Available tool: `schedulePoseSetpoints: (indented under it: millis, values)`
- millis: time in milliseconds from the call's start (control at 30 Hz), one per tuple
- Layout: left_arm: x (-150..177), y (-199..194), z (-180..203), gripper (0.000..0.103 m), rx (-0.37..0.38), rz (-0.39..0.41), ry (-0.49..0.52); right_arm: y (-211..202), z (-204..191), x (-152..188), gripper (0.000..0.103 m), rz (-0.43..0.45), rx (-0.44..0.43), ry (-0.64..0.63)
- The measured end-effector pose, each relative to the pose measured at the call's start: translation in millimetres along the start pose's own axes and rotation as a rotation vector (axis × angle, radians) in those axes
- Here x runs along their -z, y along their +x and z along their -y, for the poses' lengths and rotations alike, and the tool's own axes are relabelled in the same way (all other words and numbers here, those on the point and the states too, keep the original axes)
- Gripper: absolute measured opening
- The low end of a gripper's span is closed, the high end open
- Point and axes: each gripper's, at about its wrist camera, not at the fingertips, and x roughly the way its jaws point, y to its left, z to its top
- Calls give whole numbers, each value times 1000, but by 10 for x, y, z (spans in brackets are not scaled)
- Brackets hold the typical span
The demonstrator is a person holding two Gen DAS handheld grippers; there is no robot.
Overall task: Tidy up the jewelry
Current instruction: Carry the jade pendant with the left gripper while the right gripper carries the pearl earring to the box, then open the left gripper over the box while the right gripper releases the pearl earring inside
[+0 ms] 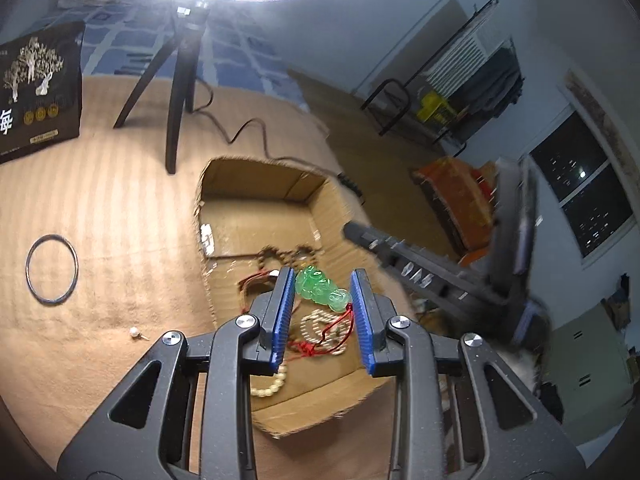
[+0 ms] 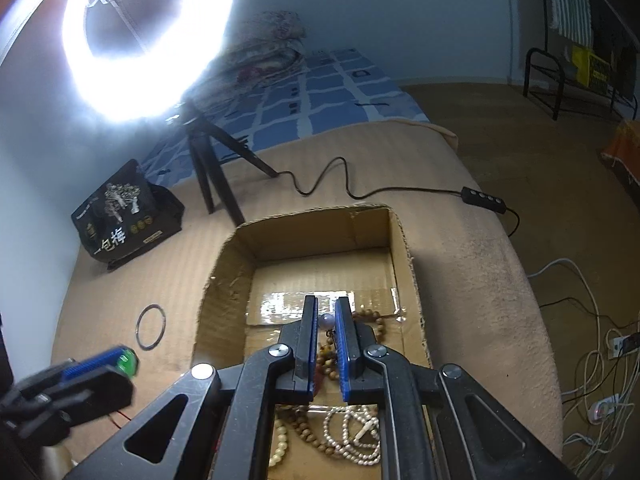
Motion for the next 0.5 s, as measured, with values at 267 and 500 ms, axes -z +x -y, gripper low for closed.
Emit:
schedulePoseSetpoints:
  millis: [267,500]
  values:
    - [199,324,-48,28,-81,-71,53,200,34,-37,6,-23,10,-10]
    - [258,419,-49,28,-129,-86,77,252,25,-51,26,-23,20,-19]
